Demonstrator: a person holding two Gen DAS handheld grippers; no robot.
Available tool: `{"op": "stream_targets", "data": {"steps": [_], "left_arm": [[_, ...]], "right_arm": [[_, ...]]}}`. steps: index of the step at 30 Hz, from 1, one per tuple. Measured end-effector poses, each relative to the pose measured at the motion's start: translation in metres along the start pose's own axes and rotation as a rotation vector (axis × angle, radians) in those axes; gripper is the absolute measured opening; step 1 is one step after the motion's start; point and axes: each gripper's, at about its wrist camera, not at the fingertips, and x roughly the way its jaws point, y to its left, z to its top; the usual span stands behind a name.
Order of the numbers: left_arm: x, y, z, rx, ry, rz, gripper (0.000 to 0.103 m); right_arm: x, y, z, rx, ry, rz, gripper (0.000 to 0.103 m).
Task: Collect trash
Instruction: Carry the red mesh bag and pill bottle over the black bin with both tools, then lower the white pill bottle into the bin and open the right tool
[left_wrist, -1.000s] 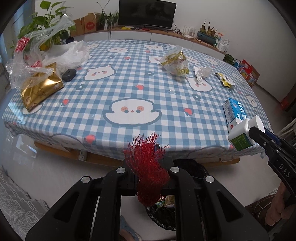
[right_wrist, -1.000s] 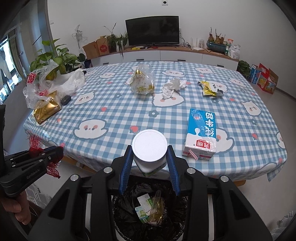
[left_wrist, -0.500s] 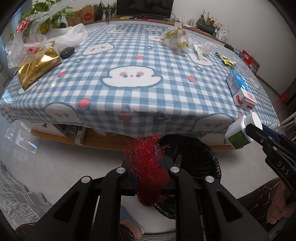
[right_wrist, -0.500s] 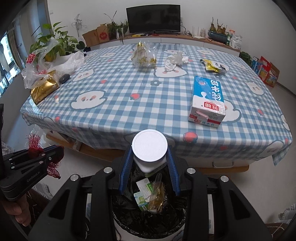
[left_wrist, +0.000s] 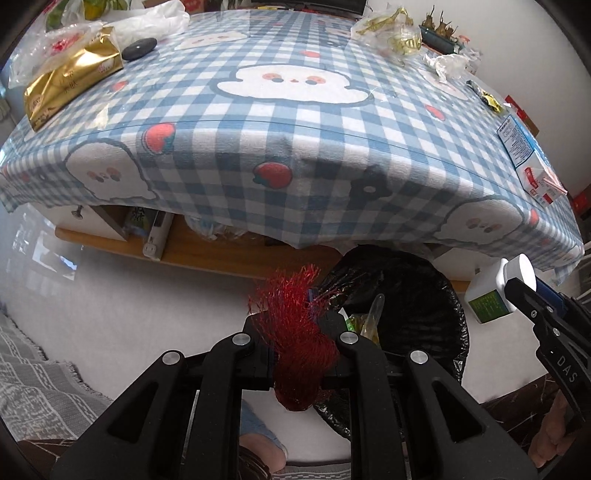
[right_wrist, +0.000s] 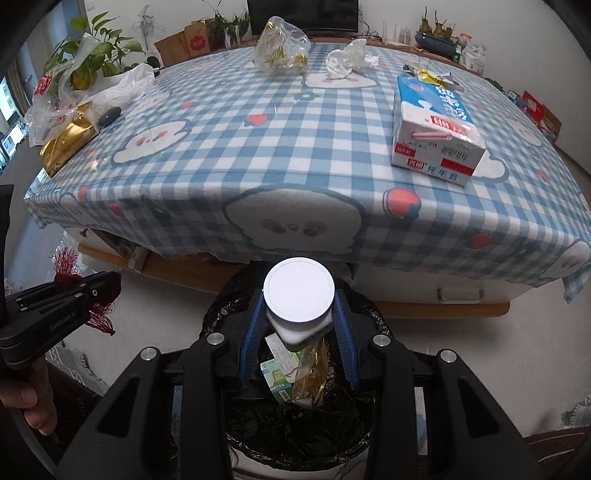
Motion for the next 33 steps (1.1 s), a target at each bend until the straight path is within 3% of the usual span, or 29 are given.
{"op": "stream_targets", "data": {"steps": [24, 33], "left_arm": [[0.067, -0.008, -0.014, 0.057, 0.062, 0.038, 0.013], [0.081, -0.006, -0.015, 0.053, 0.075, 0.034, 0.013]], "right_arm": [[0.083, -0.006, -0.024, 0.021, 0.131, -0.013, 0.035], [0.096, -0.002, -0.029, 0.016, 0.147, -0.009, 0.035]]}}
